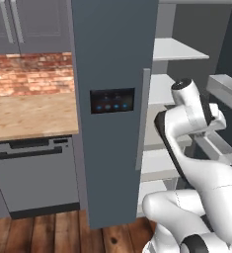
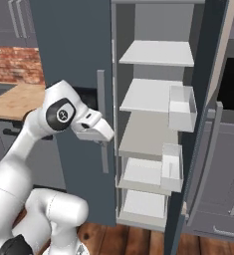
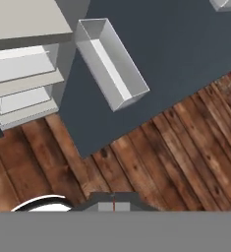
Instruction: Place one of the steaks on the plate and the other in the bowl. Then place the bowl in the fridge.
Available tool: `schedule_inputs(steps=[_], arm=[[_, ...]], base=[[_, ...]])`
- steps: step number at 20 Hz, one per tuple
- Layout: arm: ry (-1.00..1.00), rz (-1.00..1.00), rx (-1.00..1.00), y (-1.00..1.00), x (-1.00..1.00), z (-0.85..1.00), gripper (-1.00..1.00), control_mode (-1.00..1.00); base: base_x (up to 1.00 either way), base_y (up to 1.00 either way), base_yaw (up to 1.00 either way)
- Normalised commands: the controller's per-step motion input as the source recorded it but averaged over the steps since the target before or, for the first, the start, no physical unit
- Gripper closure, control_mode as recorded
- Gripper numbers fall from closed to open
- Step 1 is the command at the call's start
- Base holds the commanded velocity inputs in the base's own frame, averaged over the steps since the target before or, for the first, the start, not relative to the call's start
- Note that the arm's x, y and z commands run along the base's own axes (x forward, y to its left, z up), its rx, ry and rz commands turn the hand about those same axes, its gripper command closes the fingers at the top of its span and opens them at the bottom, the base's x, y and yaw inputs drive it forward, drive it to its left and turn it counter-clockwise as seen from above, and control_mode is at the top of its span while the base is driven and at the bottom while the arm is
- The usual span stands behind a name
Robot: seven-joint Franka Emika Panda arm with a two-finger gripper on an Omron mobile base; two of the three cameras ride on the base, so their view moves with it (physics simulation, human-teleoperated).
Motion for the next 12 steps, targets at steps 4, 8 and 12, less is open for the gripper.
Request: schedule_inputs(steps=[4, 8, 12], arm=[[-0.01, 0.16, 0.10, 0.47, -0.09, 0.07, 1.00, -1.00], [-0.09, 0.28, 0.16, 0.09, -0.44, 0.00, 1.00, -1.00], [-0.06, 0.32, 0.14, 0.16, -0.38, 0.00, 1.00, -1.00]], base=[[0.00, 0.00, 0.00], [0.00, 0.00, 0.00], [0.00, 0.00, 0.00]])
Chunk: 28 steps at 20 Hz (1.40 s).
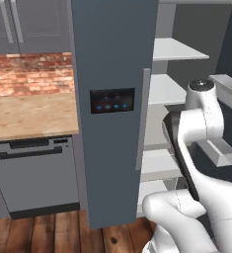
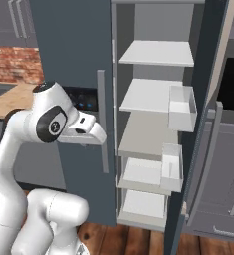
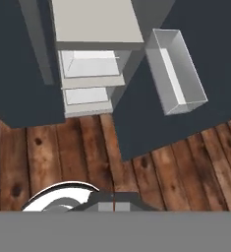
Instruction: Place one of the steaks on the plate and the other in the bowl. Then place the bowl in the fridge.
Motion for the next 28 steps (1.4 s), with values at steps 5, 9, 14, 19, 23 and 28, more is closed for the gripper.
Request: schedule_inputs(steps=[5, 9, 14, 19, 23, 28], arm=[[-0.06, 0.27, 0.10, 0.20, -0.25, 0.00, 1.00, -1.00], [-0.07, 0.18, 0.02, 0.32, -0.12, -0.01, 1.00, -1.00], [-0.07, 0.06, 0.03, 0.08, -0.10, 0.00, 1.00, -1.00], [-0.09, 0.02, 0.05, 0.00, -0.16, 0.00, 1.00, -1.00], [-0.13, 0.02, 0.05, 0.03, -0.26, 0.00, 1.00, -1.00], [-0.13, 0.00, 0.04, 0.07, -0.23, 0.00, -1.00, -1.00]], base=[[0.00, 0.00, 0.00], [0.00, 0.00, 0.00], [0.00, 0.00, 0.00], [0.00, 0.00, 0.00], [0.00, 0.00, 0.00], [0.00, 0.00, 0.00]])
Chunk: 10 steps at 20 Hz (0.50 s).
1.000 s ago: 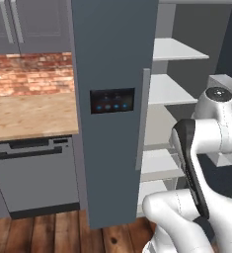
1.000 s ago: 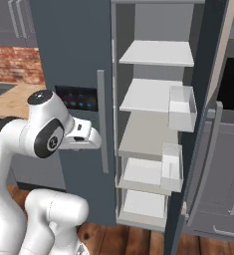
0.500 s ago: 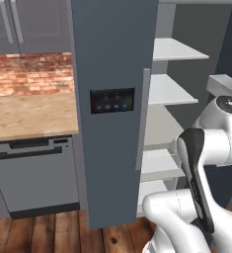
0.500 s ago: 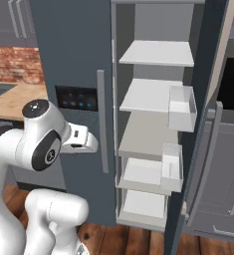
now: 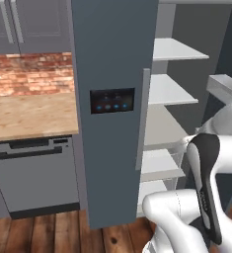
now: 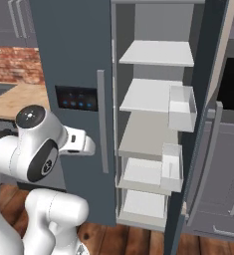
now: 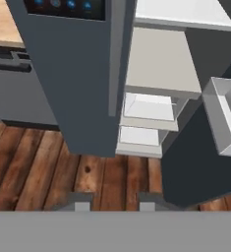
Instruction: Place one of the steaks on the plate and the other in the bowl. Then place the bowl in the fridge.
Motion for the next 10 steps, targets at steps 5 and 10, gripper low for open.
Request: schedule_inputs(steps=[5, 10], arm=[[-0.10, 0.00, 0.07, 0.00, -0.23, 0.00, -1.00, -1.00], [-0.09, 0.00, 0.06, 0.00, -0.17, 0.00, -1.00, -1.00]], base=[[0.00, 0.00, 0.00], [0.00, 0.00, 0.00]])
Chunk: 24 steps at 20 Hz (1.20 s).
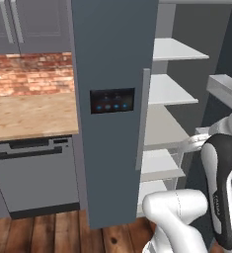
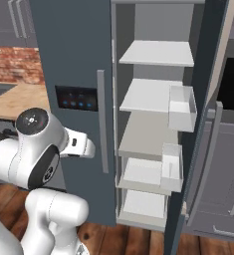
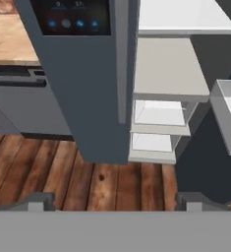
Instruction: Place one of the steaks on the plate and the other in the bowl. Then place the bowl in the fridge.
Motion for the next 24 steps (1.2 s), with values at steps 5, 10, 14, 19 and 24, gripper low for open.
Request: schedule_inputs(steps=[5, 10, 14, 19, 24], arm=[[-0.04, 0.00, 0.01, 0.01, -0.08, 0.00, -1.00, 1.00], [0.00, 0.00, 0.00, 0.00, 0.00, 0.00, -1.00, 1.00], [0.00, 0.00, 0.00, 0.00, 0.00, 0.00, -1.00, 1.00], [0.00, 0.00, 0.00, 0.00, 0.00, 0.00, -1.00, 1.00], [0.00, 0.00, 0.00, 0.00, 0.00, 0.00, -1.00, 1.00]], base=[[-0.17, 0.03, 0.00], [-0.26, 0.20, 0.06], [-0.14, 0.26, 0.16], [-0.10, 0.17, 0.33], [-0.20, 0.04, 0.43]])
